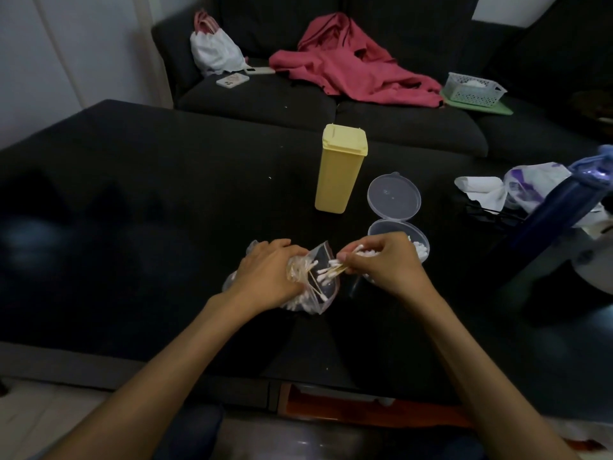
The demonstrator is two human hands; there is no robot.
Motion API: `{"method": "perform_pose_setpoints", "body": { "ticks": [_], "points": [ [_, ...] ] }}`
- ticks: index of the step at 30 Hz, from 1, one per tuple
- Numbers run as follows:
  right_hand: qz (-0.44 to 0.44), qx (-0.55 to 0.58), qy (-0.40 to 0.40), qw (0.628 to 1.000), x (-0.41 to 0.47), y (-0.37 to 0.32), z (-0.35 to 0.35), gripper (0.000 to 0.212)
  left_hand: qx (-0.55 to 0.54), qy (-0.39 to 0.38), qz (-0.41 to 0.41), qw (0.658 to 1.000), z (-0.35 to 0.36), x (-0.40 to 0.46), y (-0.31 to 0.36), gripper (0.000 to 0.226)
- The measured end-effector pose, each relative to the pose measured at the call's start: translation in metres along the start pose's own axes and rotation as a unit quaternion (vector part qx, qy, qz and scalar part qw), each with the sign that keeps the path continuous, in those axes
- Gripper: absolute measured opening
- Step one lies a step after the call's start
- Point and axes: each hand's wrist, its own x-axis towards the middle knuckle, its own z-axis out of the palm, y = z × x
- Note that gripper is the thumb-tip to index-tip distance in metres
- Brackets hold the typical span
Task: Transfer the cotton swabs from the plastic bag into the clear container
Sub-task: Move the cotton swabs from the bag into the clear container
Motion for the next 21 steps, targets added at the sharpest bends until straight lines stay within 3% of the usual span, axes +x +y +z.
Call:
{"method": "perform_pose_setpoints", "body": {
  "ticks": [3,8,12,14,16,21],
  "points": [
    [-0.017,0.042,0.026,0.999,-0.001,-0.002,-0.004,0.007,0.033,0.036,-0.037,0.998,-0.001,0.002,-0.001,0.066],
    [-0.048,0.070,0.084,0.993,-0.001,-0.002,-0.021,0.006,0.033,0.068,-0.023,0.997,-0.008,0.002,0.005,0.062],
    [-0.025,0.131,0.115,0.984,0.003,-0.001,-0.047,0.010,-0.125,0.199,0.039,0.971,-0.028,0.003,0.039,0.032],
    [-0.013,0.160,0.116,0.980,0.006,-0.002,-0.055,0.011,-0.178,0.137,0.022,0.974,-0.037,0.015,0.072,0.034],
    [-0.010,0.178,0.121,0.976,0.008,-0.002,-0.059,0.009,-0.170,0.041,-0.010,0.985,-0.036,0.032,0.103,0.049],
    [0.005,0.224,0.125,0.966,0.013,0.005,-0.069,0.004,-0.170,-0.074,-0.043,0.982,-0.019,0.064,0.136,0.070]
  ]
}}
